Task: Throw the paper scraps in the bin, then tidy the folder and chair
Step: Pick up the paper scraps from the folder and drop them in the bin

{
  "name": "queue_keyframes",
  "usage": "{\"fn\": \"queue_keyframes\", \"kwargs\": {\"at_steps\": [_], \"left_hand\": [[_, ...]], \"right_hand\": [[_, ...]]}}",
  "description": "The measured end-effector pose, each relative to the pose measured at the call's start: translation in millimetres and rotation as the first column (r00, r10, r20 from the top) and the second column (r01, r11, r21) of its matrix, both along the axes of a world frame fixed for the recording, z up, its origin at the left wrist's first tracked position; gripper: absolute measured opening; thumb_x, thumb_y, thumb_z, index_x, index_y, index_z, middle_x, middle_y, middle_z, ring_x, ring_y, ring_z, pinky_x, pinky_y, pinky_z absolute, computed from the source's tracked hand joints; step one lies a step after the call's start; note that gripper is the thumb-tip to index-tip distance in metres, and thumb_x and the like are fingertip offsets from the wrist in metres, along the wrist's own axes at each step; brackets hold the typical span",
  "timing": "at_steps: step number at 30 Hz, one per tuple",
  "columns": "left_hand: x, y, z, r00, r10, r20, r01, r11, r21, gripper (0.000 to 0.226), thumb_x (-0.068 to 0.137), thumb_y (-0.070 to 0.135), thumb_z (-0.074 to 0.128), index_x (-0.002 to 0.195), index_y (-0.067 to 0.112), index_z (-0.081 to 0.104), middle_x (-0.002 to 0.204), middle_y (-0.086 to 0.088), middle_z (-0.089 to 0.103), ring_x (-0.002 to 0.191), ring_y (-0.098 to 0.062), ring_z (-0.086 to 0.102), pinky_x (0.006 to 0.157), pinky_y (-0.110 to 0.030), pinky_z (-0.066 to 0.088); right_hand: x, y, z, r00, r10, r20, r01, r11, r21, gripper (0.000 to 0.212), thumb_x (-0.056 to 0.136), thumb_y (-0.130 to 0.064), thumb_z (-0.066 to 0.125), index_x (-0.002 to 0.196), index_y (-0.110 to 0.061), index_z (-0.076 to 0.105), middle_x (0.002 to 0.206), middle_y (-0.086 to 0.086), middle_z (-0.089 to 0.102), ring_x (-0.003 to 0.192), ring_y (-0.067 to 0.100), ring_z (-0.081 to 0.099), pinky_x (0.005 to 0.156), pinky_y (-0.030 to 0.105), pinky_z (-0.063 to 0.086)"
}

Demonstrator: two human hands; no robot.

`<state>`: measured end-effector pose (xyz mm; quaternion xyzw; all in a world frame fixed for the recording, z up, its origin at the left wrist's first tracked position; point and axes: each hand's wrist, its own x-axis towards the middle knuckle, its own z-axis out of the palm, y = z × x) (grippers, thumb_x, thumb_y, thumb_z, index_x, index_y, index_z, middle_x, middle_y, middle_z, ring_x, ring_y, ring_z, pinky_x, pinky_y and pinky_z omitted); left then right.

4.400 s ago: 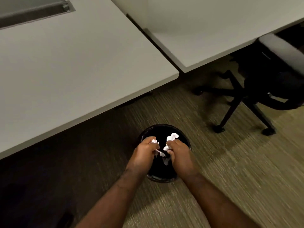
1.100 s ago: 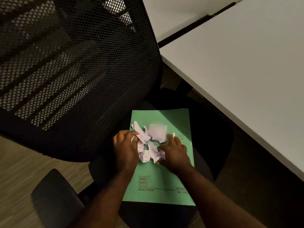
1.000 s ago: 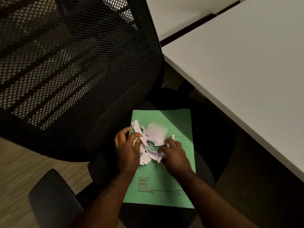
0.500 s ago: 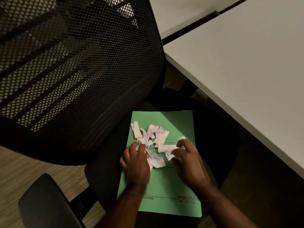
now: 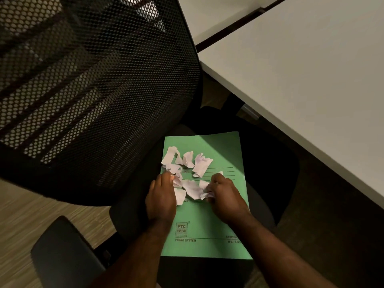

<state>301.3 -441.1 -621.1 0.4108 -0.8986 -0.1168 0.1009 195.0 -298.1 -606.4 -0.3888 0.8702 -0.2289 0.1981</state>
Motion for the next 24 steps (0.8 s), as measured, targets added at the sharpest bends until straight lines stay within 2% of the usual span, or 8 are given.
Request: {"fn": "queue_keyframes", "kwargs": {"at_steps": [5, 8, 11, 13, 15, 18, 21, 24], "left_hand": [[-0.4, -1.9, 36.7, 0.989, 0.081, -0.122, -0.07, 0.993, 0.093, 0.033, 0.096, 0.033, 0.028, 0.107, 0.018, 0.055, 0.108, -0.005, 0.063, 0.096, -0.027, 0.056, 0.072, -0.039, 0.044], [-1.3, 2.0, 63.4, 0.97, 0.099, -0.221, -0.075, 0.99, 0.115, 0.025, 0.095, 0.032, 0.03, 0.099, 0.022, 0.053, 0.103, -0.004, 0.063, 0.095, -0.028, 0.055, 0.072, -0.039, 0.041], [-2.7, 11.2, 89.2, 0.943, 0.157, -0.294, -0.098, 0.974, 0.206, 0.019, 0.096, 0.031, 0.033, 0.083, 0.039, 0.044, 0.09, 0.007, 0.056, 0.088, -0.023, 0.053, 0.068, -0.032, 0.03], [-3.8, 21.3, 102.2, 0.931, 0.181, -0.318, -0.101, 0.963, 0.252, 0.018, 0.096, 0.033, 0.034, 0.084, 0.038, 0.045, 0.093, 0.004, 0.059, 0.089, -0.026, 0.054, 0.068, -0.03, 0.029], [-4.6, 35.6, 114.6, 0.927, 0.139, -0.35, -0.061, 0.973, 0.224, 0.015, 0.097, 0.033, 0.035, 0.09, 0.029, 0.048, 0.1, -0.003, 0.063, 0.091, -0.028, 0.055, 0.068, -0.03, 0.029], [-9.6, 62.9, 132.6, 0.914, 0.062, -0.402, 0.014, 0.983, 0.185, 0.014, 0.098, 0.029, 0.037, 0.089, 0.028, 0.047, 0.097, -0.004, 0.064, 0.086, -0.028, 0.055, 0.066, -0.029, 0.029], [-14.2, 101.0, 143.0, 0.917, -0.036, -0.397, 0.105, 0.982, 0.154, 0.015, 0.098, 0.031, 0.035, 0.091, 0.027, 0.048, 0.094, -0.004, 0.064, 0.082, -0.029, 0.057, 0.064, -0.03, 0.032], [-15.2, 152.3, 146.5, 0.917, -0.145, -0.372, 0.212, 0.966, 0.145, 0.021, 0.097, 0.036, 0.029, 0.093, 0.027, 0.047, 0.093, -0.003, 0.064, 0.084, -0.03, 0.057, 0.064, -0.034, 0.039]], "right_hand": [[24.0, 18.1, 21.7, 0.983, -0.183, -0.02, 0.176, 0.965, -0.193, 0.016, 0.079, -0.006, 0.072, 0.093, -0.013, 0.07, 0.099, 0.004, 0.055, 0.089, 0.025, 0.05, 0.068, 0.03, 0.043], [37.5, 30.8, 40.9, 0.947, -0.319, -0.024, 0.3, 0.911, -0.283, 0.018, 0.077, -0.009, 0.076, 0.095, -0.012, 0.07, 0.1, 0.002, 0.056, 0.09, 0.022, 0.052, 0.073, 0.025, 0.041], [51.4, 49.6, 64.8, 0.902, -0.43, 0.046, 0.418, 0.839, -0.349, 0.021, 0.077, -0.011, 0.077, 0.097, -0.012, 0.071, 0.101, 0.0, 0.056, 0.091, 0.02, 0.053, 0.075, 0.028, 0.046], [61.8, 67.2, 79.5, 0.885, -0.462, 0.056, 0.448, 0.813, -0.372, 0.019, 0.077, -0.01, 0.077, 0.094, -0.011, 0.071, 0.099, 0.001, 0.056, 0.089, 0.022, 0.054, 0.074, 0.029, 0.048], [73.1, 89.6, 93.2, 0.868, -0.494, 0.047, 0.471, 0.791, -0.39, 0.02, 0.075, -0.008, 0.078, 0.093, -0.012, 0.071, 0.097, 0.0, 0.057, 0.087, 0.021, 0.054, 0.072, 0.024, 0.045], [89.4, 126.2, 109.3, 0.843, -0.535, 0.049, 0.507, 0.763, -0.4, 0.025, 0.072, -0.003, 0.078, 0.093, -0.015, 0.07, 0.097, -0.003, 0.055, 0.085, 0.019, 0.052, 0.071, 0.013, 0.037], [104.5, 168.4, 115.0, 0.801, -0.596, 0.052, 0.568, 0.731, -0.378, 0.028, 0.071, 0.001, 0.075, 0.093, -0.014, 0.07, 0.099, -0.001, 0.057, 0.086, 0.019, 0.052, 0.072, 0.019, 0.038], [118.5, 218.0, 115.4, 0.742, -0.668, 0.052, 0.641, 0.685, -0.346, 0.027, 0.071, 0.005, 0.073, 0.091, -0.013, 0.07, 0.099, -0.002, 0.057, 0.085, 0.017, 0.051, 0.074, 0.018, 0.036]]}}
